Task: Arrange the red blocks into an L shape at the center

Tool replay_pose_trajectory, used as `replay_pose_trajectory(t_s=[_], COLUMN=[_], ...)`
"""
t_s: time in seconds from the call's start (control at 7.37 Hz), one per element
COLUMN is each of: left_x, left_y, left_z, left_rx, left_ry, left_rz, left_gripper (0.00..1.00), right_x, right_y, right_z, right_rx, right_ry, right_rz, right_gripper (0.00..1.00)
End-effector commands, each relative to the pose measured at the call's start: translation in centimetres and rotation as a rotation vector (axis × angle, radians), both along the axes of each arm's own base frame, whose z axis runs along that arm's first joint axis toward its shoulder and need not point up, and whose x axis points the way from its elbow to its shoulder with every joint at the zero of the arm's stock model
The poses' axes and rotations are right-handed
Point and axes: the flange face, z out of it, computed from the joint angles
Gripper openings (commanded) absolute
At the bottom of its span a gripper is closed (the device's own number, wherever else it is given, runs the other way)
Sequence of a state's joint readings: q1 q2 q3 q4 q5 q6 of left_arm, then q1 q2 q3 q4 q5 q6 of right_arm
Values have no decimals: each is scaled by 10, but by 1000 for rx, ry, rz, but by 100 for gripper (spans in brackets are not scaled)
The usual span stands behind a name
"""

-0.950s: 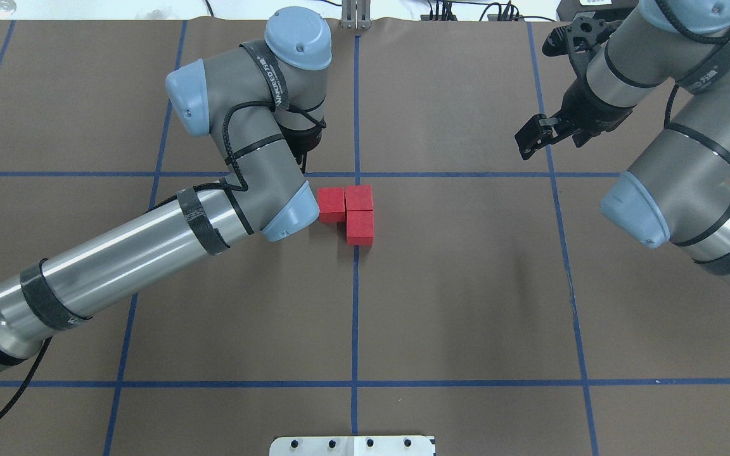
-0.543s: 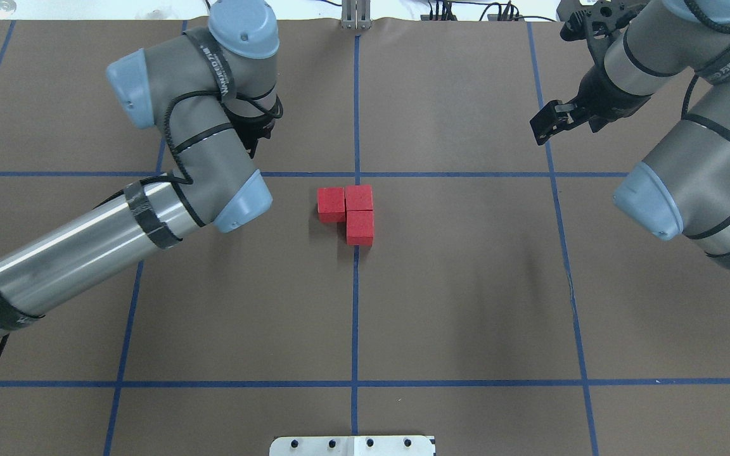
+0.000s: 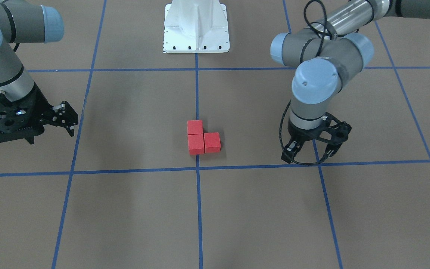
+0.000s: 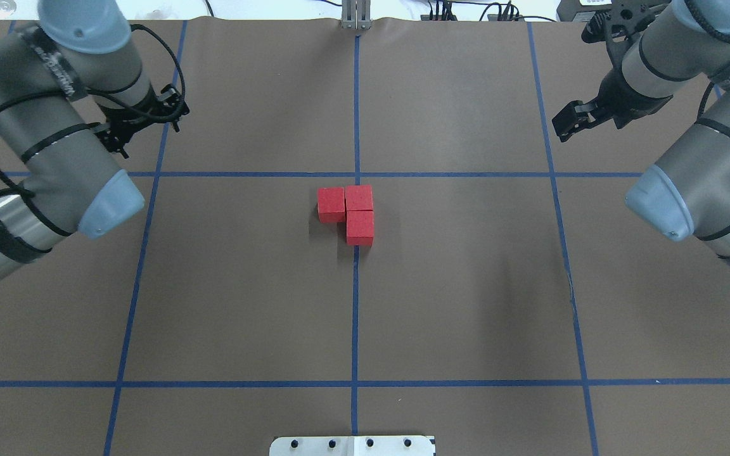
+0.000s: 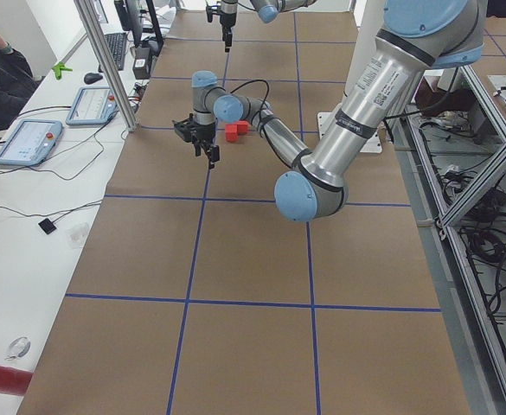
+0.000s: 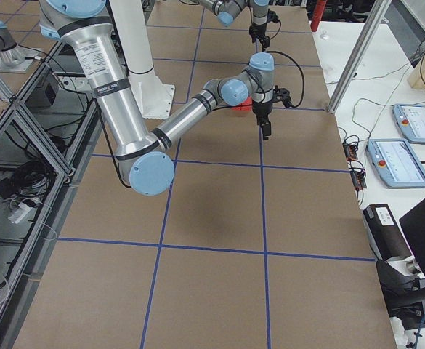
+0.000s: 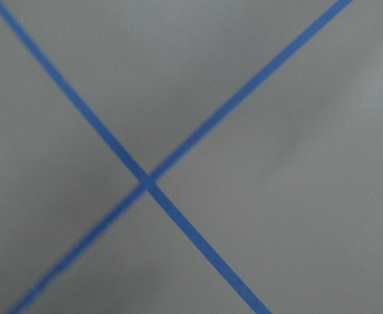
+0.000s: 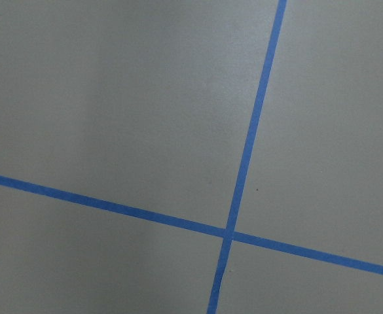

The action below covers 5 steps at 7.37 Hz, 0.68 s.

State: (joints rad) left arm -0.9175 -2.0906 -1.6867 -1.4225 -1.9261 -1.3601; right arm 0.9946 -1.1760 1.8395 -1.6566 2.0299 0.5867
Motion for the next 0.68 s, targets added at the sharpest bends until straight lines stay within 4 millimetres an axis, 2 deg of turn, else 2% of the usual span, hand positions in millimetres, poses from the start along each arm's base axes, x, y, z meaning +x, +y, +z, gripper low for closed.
replay_pose_trajectory(t_s=[0.0,0.14,0.27,0.41,0.54], left_x=[-103,-142,-187,-228,-272], left_y=[-10,-11,-11,0,3], left_z=[69,93,111,140,156], left_rx=[172,207,255,271,291], left_ry=[-92,-97,-74,-48,-26], left_rz=[216,308,406,459,434], left_gripper=[100,100,100,100,100], right_x=[46,67,97,133,174], right_y=[-16,-18,-20,-17,-10], right_z=[23,37,50,69,94], right_rx=[-40,-52,-82,-133,-120], right_ry=[16,26,11,-32,-51], right_rz=[77,96,121,136,90], right_gripper=[99,99,99,99,99])
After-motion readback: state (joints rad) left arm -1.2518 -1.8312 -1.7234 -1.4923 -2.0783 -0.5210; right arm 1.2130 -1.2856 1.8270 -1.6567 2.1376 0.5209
